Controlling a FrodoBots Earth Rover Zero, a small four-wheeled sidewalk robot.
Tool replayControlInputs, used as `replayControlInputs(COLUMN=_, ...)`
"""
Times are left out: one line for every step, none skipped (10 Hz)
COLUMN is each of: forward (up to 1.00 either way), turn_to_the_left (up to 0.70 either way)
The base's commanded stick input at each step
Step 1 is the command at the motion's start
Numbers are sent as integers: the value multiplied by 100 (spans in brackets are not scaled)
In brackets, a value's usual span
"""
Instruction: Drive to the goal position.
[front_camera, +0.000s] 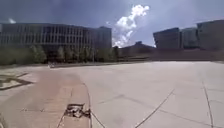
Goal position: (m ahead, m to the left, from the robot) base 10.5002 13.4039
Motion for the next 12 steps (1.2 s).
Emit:
replayControlInputs(forward=85, turn_to_the_left=1)
replayControlInputs(forward=85, turn_to_the_left=1)
replayControlInputs(forward=85, turn_to_the_left=1)
replayControlInputs(forward=85, turn_to_the_left=1)
replayControlInputs(forward=85, turn_to_the_left=1)
replayControlInputs(forward=85, turn_to_the_left=1)
replayControlInputs(forward=85, turn_to_the_left=1)
replayControlInputs(forward=85, turn_to_the_left=1)
replayControlInputs(forward=85, turn_to_the_left=1)
replayControlInputs(forward=85, turn_to_the_left=1)
replayControlInputs(forward=85, turn_to_the_left=1)
replayControlInputs(forward=85, turn_to_the_left=1)
